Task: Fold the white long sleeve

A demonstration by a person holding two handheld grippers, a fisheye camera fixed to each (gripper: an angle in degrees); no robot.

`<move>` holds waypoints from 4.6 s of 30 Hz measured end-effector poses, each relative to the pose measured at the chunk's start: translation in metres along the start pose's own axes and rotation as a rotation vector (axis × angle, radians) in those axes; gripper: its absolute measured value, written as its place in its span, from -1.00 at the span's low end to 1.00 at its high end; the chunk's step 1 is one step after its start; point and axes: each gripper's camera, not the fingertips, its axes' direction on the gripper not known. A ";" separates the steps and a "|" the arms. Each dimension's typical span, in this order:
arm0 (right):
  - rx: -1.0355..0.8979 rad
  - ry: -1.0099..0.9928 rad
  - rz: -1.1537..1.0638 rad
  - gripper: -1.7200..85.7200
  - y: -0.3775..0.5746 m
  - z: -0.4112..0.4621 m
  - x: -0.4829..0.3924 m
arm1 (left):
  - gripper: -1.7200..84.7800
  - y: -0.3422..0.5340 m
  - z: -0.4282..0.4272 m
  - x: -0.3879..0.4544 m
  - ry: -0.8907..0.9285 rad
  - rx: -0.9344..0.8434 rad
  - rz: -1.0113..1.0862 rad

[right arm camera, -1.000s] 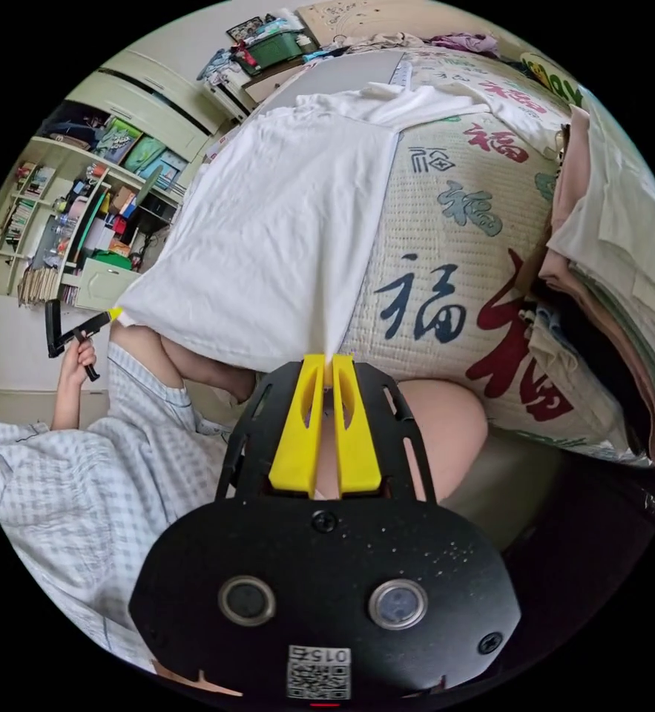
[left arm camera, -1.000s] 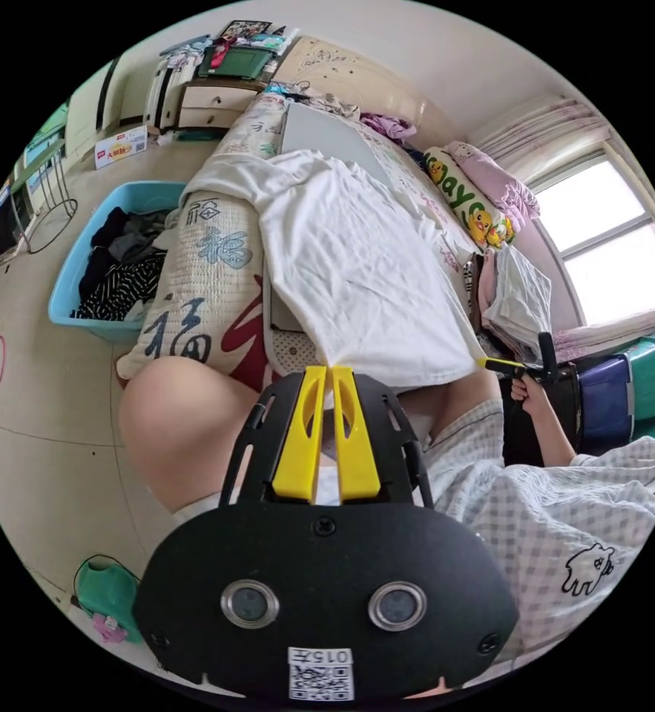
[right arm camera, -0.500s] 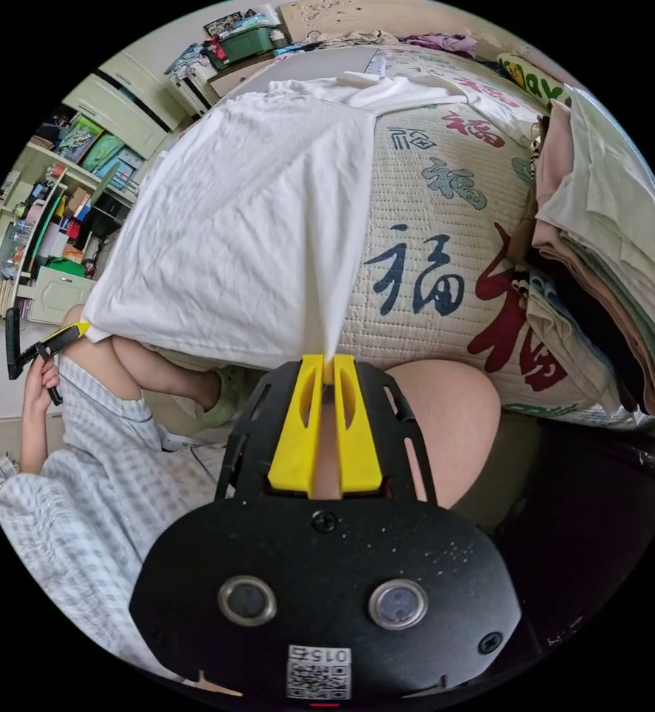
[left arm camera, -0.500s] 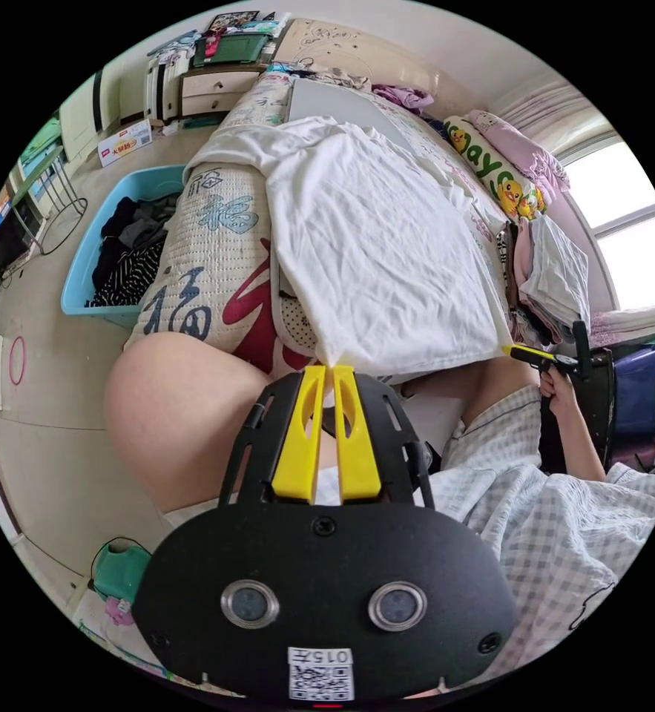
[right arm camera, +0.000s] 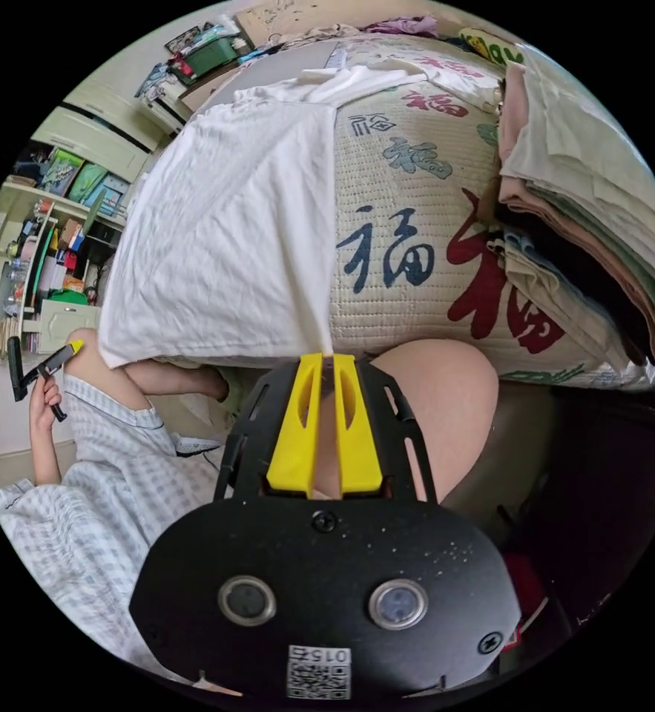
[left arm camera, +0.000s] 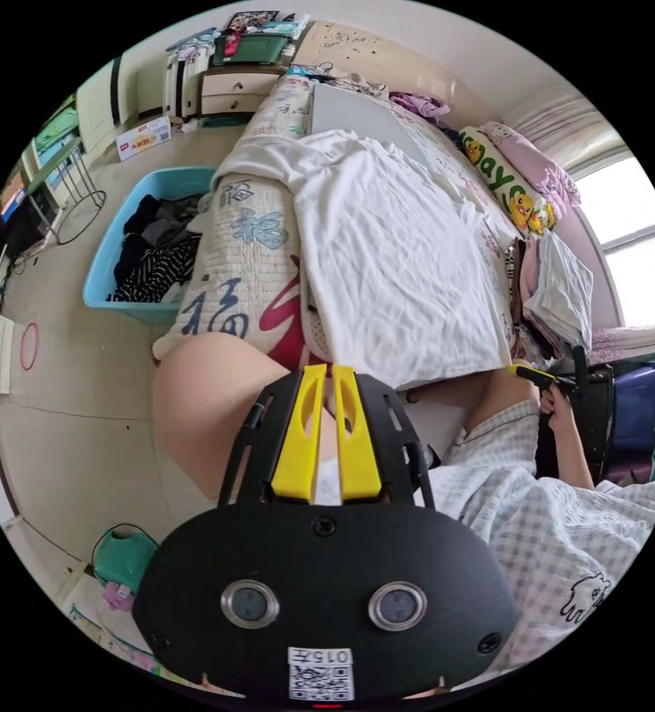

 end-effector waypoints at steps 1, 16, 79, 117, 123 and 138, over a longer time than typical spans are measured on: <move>0.025 -0.017 0.034 -0.92 0.003 -0.010 0.007 | -0.95 -0.003 -0.008 -0.009 -0.015 0.026 -0.015; 0.320 0.042 -0.337 -0.78 -0.300 -0.131 -0.117 | -0.77 -0.284 0.006 0.005 -0.030 0.252 0.196; -0.056 -0.151 -0.062 -0.80 -0.097 0.117 -0.080 | -0.85 -0.052 0.124 -0.031 0.188 -0.073 -0.021; -0.041 -0.203 -0.003 -0.76 -0.097 0.238 -0.117 | -0.81 -0.043 0.059 0.061 0.166 -0.091 -0.037; -0.134 -0.194 -0.031 -0.78 -0.111 0.266 -0.122 | -0.94 -0.052 0.075 0.126 -0.127 -0.295 0.127; 0.077 -0.347 0.085 -0.81 -0.082 0.250 -0.088 | -0.88 0.030 -0.032 0.173 -0.126 0.044 -0.008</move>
